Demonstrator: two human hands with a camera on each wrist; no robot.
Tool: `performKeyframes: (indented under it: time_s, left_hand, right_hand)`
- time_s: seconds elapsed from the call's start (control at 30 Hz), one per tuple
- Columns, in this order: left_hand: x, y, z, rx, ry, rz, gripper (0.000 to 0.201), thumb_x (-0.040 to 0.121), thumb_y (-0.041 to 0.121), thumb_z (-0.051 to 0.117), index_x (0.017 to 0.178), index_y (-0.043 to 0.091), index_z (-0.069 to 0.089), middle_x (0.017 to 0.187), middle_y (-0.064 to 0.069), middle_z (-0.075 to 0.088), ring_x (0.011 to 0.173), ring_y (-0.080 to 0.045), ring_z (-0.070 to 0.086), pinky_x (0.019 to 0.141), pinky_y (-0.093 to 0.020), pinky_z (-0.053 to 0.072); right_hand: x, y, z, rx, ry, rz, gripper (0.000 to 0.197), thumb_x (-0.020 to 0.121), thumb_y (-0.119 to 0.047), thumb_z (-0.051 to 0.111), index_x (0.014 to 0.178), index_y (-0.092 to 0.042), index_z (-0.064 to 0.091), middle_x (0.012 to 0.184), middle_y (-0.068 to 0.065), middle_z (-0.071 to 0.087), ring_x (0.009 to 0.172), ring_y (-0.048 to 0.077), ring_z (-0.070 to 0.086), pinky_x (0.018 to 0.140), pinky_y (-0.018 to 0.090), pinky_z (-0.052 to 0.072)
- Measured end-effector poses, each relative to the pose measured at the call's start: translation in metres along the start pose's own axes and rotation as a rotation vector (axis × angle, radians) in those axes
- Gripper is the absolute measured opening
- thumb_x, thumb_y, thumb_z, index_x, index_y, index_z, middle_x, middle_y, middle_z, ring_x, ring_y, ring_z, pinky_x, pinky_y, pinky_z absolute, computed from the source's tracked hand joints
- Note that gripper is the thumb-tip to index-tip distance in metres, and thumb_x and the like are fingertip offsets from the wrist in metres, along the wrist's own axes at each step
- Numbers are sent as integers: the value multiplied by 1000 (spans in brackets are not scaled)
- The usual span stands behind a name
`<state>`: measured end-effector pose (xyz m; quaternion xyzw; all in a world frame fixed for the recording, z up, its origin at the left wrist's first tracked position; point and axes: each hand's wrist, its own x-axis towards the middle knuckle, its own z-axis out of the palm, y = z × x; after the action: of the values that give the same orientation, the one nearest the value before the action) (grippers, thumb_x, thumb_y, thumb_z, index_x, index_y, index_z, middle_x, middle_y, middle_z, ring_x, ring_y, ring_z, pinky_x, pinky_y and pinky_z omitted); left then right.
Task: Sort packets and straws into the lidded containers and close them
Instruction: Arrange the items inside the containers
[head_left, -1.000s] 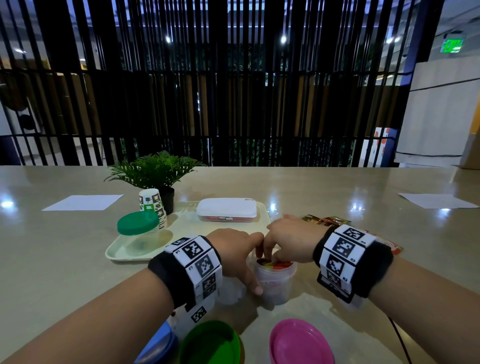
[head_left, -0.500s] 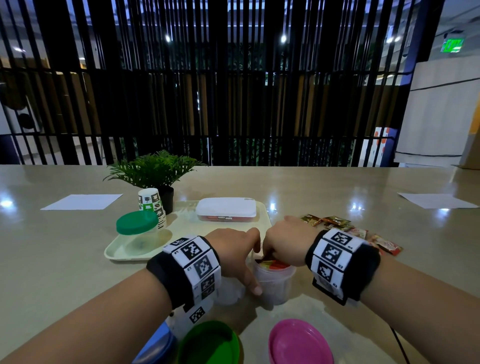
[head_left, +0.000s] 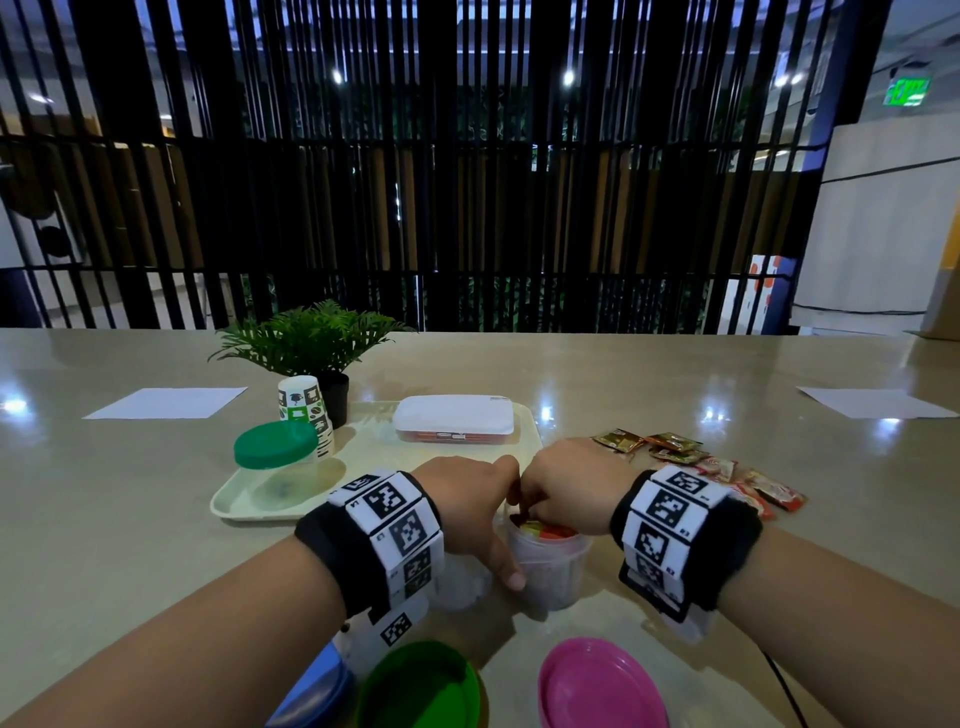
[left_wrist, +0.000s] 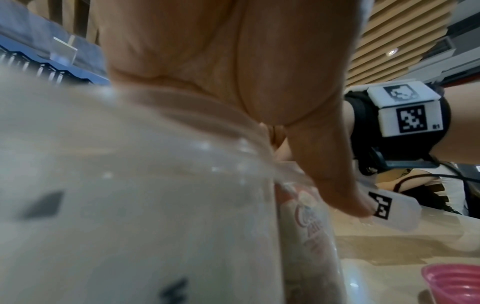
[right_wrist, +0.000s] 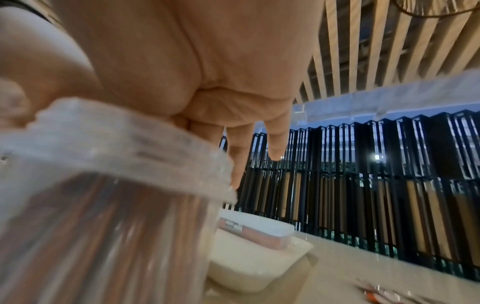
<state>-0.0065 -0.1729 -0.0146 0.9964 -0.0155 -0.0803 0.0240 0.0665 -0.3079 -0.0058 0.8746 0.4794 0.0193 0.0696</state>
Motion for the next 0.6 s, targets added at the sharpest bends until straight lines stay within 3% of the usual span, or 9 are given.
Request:
performKeyframes:
  time_s: [0.17, 0.27, 0.37, 0.47, 0.6]
  left_hand:
    - [-1, 1, 0, -1, -8, -13, 88, 62, 59, 81, 129, 22, 36, 127, 0, 56, 111, -21, 54, 95, -40, 46]
    - [-2, 0, 1, -25, -2, -33, 89, 60, 60, 83, 127, 26, 34, 126, 0, 57, 110, -21, 55, 95, -42, 47]
    - [-3, -1, 0, -98, -6, -46, 100, 60, 56, 85, 136, 30, 25, 135, 1, 54, 119, -21, 53, 100, -41, 45]
    - [-6, -1, -2, -175, -38, -34, 118, 67, 46, 85, 152, 30, 5, 148, -2, 44, 133, -23, 45, 108, -38, 38]
    - [-14, -10, -10, -192, -15, -36, 124, 65, 46, 86, 154, 32, 0, 155, -1, 32, 141, -21, 33, 113, -37, 32]
  right_hand:
    - [-1, 3, 0, 78, -17, 15, 22, 91, -30, 55, 105, -28, 71, 95, -2, 69, 87, 18, 61, 76, 32, 51]
    - [-4, 5, 0, 154, -37, 16, 24, 94, -32, 53, 108, -22, 70, 97, -1, 68, 84, 15, 57, 73, 29, 46]
    - [-8, 7, -4, 221, -49, 20, 27, 95, -35, 53, 111, -21, 69, 103, -2, 68, 91, 14, 59, 77, 26, 46]
    - [-11, 9, -10, 248, -45, 11, 28, 94, -37, 55, 116, -24, 67, 111, -5, 66, 99, 12, 59, 85, 27, 48]
    - [-12, 13, -17, 289, -34, 23, 26, 92, -38, 58, 111, -23, 68, 103, -10, 65, 95, 9, 58, 84, 26, 49]
